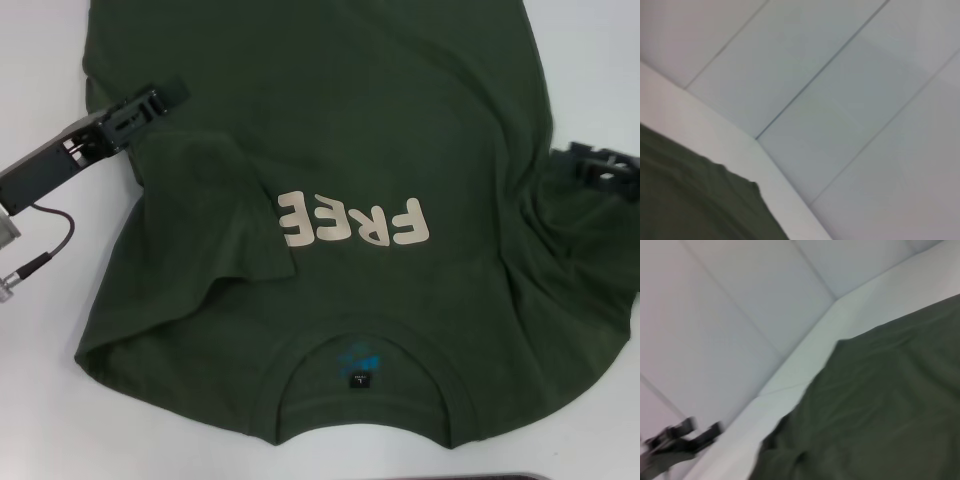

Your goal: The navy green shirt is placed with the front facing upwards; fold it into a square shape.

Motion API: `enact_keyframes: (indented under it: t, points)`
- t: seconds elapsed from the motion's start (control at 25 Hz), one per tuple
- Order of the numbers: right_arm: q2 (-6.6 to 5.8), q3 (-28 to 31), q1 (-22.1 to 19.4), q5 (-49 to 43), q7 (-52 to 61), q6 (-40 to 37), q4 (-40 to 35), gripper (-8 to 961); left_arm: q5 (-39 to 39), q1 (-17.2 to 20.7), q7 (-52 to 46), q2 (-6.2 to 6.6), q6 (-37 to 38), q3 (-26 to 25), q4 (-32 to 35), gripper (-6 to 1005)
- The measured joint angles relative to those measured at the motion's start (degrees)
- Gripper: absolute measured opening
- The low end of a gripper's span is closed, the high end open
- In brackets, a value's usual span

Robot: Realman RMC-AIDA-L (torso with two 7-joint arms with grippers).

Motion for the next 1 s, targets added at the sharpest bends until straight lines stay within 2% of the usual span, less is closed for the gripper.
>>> enact_keyframes:
  t: [0.24, 0.44, 0.72, 1.0]
  points:
    - [-2.77, 1.4, -2.5, -0.3, 8.8, -0.4, -6.8, 919, 0.0, -1.1, 0.9, 0.01, 0.9, 0.2, 0.1, 743]
    - [-4.81, 1.3, -2.8, -4.0, 16.6, -0.4, -9.4, 915, 0.0, -1.7, 1.0, 0.01, 0.9, 0.4, 0.1, 745]
    - [-4.98, 1.1, -1.4, -11.6, 24.0, 0.8, -10.4, 913, 0.5, -2.2, 1.0, 0.17, 0.9, 0.6, 0.1, 805]
    - [-4.34, 1.1, -1.1, -12.7, 25.1, 4.5, -10.2, 911, 0.6, -2.2, 1.1, 0.51, 0.4, 0.7, 0.1, 837]
